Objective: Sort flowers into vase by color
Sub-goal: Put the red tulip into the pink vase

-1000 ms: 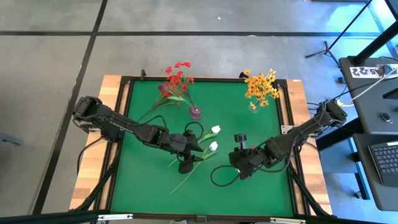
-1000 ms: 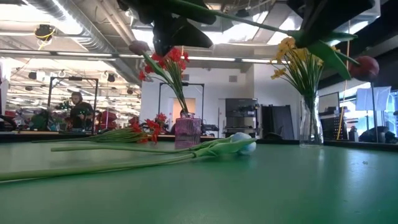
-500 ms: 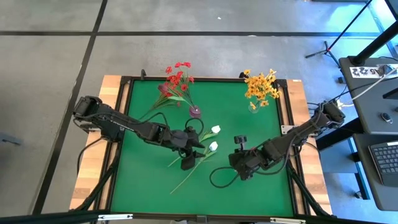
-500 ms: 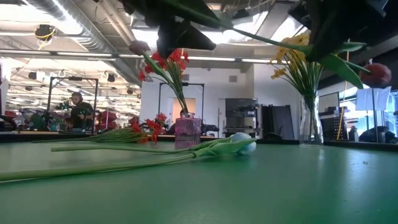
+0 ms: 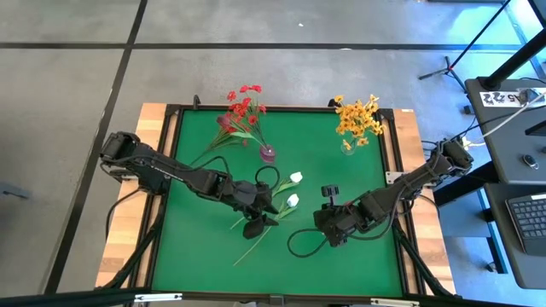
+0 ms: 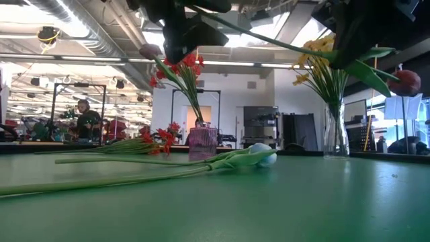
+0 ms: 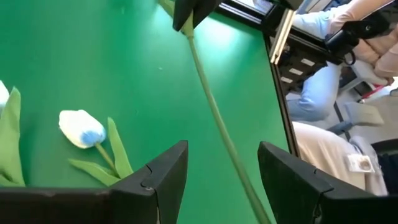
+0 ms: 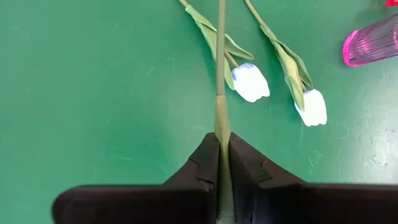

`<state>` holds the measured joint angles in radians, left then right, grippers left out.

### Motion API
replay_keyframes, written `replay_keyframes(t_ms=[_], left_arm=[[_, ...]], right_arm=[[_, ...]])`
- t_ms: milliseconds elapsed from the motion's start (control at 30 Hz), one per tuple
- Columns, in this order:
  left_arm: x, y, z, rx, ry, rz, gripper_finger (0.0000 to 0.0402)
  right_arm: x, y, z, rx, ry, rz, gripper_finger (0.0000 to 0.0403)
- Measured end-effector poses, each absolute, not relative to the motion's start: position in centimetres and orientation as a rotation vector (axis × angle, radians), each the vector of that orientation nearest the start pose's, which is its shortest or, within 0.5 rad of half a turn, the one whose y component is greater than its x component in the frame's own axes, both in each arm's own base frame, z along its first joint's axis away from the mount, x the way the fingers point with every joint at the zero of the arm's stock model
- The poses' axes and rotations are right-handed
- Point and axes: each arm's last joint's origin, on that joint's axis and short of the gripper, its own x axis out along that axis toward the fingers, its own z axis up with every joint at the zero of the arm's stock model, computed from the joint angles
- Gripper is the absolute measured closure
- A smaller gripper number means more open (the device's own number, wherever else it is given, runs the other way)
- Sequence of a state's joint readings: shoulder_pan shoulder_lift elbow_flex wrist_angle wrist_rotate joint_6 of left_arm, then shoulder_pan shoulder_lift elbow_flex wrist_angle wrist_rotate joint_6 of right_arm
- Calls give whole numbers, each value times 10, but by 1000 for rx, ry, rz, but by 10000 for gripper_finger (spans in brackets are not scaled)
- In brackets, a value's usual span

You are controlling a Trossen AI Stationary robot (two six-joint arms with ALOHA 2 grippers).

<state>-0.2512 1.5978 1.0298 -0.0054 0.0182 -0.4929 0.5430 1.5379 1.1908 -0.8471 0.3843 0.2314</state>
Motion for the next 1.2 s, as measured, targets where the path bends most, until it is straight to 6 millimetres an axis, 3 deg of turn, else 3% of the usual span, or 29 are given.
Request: replay_keyframes(t_ms=[367,733,967,1200], left_arm=[[336,-85,233,-415,620,-57,225],[334,-85,230,-382,647,-55,296],[333,-84,229,-374,661,-45,390],[333,-84,229,-372,662,-42,397]], right_arm=[[260,144,252,-326,1069,14,384],[260,144,253,-329,1066,10,384],[260,144,253,-331,1066,8,384],[259,144,253,-312,1076,30,384]])
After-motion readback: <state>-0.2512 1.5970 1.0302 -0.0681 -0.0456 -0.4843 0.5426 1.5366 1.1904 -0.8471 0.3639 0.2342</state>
